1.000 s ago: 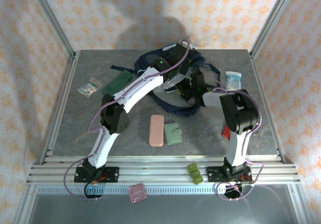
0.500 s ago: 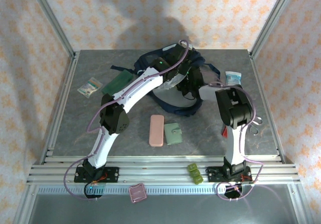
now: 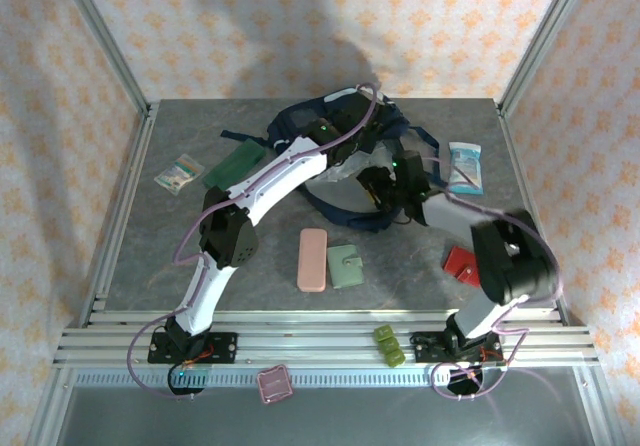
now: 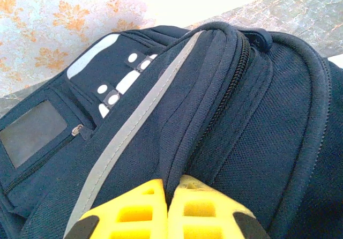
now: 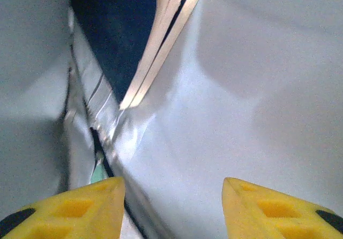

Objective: Pack the student bag

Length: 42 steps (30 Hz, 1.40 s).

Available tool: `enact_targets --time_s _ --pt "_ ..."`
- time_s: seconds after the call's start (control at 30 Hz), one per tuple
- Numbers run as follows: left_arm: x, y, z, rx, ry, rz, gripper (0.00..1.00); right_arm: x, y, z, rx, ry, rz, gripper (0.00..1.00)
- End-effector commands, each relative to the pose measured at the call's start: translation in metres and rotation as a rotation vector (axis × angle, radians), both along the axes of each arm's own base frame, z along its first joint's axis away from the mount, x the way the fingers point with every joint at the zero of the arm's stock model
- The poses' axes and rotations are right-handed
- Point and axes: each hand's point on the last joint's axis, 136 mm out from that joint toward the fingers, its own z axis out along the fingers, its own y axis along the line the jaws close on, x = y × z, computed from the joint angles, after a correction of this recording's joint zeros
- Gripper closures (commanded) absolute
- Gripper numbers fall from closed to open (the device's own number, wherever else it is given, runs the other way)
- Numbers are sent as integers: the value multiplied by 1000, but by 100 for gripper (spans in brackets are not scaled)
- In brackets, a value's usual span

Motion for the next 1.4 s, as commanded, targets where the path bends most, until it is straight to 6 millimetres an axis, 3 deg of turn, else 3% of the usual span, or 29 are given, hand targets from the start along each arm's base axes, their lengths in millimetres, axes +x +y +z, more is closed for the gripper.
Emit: enact_targets --time_s 0.0,0.1,0.17,0.2,0.23,0.3,0.4,0.53,0.63,0.77,0.97,1.17,1.27,1.37 --pt "-2 -4 51 -131 -95 34 100 -34 -31 -3 -128 2 -31 50" --pt "-6 -14 38 -136 -67 16 98 -56 -51 -3 -164 -3 -85 50" --pt "-8 -17 29 -135 -41 18 65 -67 -59 -4 -167 -11 -113 50" --pt "-10 -15 27 -136 -32 24 55 -71 -63 -8 -170 -2 -123 50" --pt "-11 -12 24 -137 -22 35 45 -74 -65 -14 -179 11 -131 50" --pt "-16 -3 23 -137 -16 55 34 -77 -68 -20 -188 22 -136 50" --pt "-22 28 18 -148 -19 118 28 -78 -67 -23 -182 18 -138 49" --pt "-23 96 -5 -242 17 254 20 -72 -64 -27 -189 18 -120 49" --pt "-20 145 -45 -321 99 364 17 -66 -61 -29 -198 16 -105 49" --pt "-17 175 -96 -441 216 418 14 -57 -56 -32 -196 16 -94 49" --pt "-4 182 -146 -492 278 487 13 -52 -52 -34 -186 19 -92 49" --pt "15 170 -163 -584 272 462 22 -48 -54 -33 -195 9 -101 49" --pt "21 171 -174 -598 291 492 39 -45 -54 -33 -199 6 -104 50" --pt "22 169 -180 -633 304 489 76 -41 -54 -35 -205 10 -106 50"
